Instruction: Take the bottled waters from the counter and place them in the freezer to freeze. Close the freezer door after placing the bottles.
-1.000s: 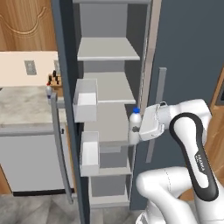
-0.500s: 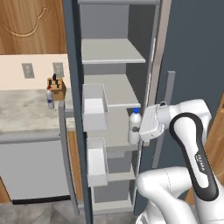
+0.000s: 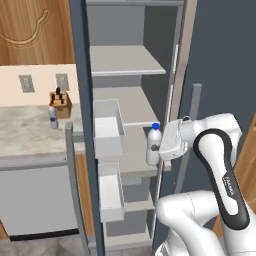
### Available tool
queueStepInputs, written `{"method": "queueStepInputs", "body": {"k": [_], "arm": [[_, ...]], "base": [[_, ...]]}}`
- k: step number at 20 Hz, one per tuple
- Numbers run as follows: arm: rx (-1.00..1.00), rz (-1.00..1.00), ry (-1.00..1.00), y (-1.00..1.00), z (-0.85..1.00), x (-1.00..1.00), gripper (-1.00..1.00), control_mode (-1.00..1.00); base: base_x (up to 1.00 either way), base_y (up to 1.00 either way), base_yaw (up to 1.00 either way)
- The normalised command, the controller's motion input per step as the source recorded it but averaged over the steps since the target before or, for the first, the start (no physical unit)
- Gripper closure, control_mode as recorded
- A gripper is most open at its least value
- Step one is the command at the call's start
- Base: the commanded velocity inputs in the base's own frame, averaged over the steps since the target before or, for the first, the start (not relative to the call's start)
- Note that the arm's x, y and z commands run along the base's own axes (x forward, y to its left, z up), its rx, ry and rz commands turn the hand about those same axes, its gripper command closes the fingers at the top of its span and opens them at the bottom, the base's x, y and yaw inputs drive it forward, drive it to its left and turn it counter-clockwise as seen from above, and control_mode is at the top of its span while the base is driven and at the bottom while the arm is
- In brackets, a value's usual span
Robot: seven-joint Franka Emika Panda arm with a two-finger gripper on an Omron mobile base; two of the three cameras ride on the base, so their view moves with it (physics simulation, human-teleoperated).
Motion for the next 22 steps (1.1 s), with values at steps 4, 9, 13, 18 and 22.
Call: {"method": "queueStepInputs", "body": {"k": [4,9,13,18,22], "arm": [[0.0,0.0,0.0,0.0,0.0,0.0,1.0,1.0],[0.0,0.0,0.0,0.0,0.0,0.0,1.0,1.0],[0.0,0.0,0.0,0.0,0.0,0.0,1.0,1.0],[0.0,0.0,0.0,0.0,0.0,0.0,1.0,1.0],[0.0,0.0,0.0,0.0,0.0,0.0,1.0,1.0]], "base": [[0.31,0.18,-0.07],[0.29,0.25,-0.09],[0.2,0.4,-0.11],[0.13,0.4,-0.09],[0.15,0.09,-0.03]]}}
